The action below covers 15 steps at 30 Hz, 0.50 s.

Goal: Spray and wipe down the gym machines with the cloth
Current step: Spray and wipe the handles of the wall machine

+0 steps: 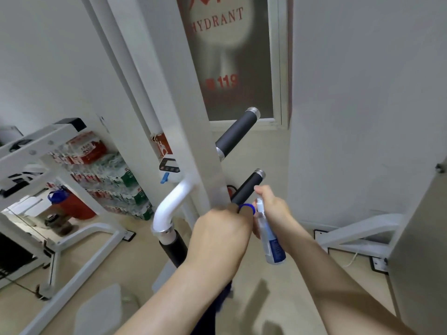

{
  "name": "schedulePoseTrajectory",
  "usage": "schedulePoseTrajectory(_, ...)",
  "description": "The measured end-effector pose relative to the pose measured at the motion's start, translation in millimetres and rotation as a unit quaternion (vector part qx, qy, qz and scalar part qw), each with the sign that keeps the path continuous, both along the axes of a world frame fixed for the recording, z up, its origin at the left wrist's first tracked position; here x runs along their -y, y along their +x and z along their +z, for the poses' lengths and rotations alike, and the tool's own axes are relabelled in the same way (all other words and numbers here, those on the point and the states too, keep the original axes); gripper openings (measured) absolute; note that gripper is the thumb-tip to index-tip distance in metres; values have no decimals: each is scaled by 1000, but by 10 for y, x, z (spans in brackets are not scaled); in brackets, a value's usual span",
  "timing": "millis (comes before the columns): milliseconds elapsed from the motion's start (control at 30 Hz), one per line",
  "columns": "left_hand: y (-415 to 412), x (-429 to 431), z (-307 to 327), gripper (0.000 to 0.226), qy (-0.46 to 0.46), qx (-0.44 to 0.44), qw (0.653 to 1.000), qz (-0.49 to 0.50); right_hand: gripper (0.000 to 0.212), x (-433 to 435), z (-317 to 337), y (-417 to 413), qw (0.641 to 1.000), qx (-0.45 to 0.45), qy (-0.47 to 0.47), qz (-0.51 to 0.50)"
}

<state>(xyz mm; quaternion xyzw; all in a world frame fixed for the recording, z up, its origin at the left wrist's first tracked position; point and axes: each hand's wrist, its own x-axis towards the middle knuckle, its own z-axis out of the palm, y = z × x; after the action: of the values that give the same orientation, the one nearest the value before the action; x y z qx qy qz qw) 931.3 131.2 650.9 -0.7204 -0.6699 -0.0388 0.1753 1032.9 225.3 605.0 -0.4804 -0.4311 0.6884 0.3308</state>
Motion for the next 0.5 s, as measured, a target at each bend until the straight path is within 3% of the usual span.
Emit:
schedulePoseTrajectory(133,56,57,34,39,19,-24,1000,-1,48,-21,-34,57,1000,-6,16,-16)
schedulePoseTrajectory(367,185,54,-190,40,12,14,1000,-20,51,-146,-68,358,982,35,83,-168)
schedulePoseTrajectory(500,247,28,-91,29,23,148,989,-14,45,-212,-73,469,981,35,85,-170)
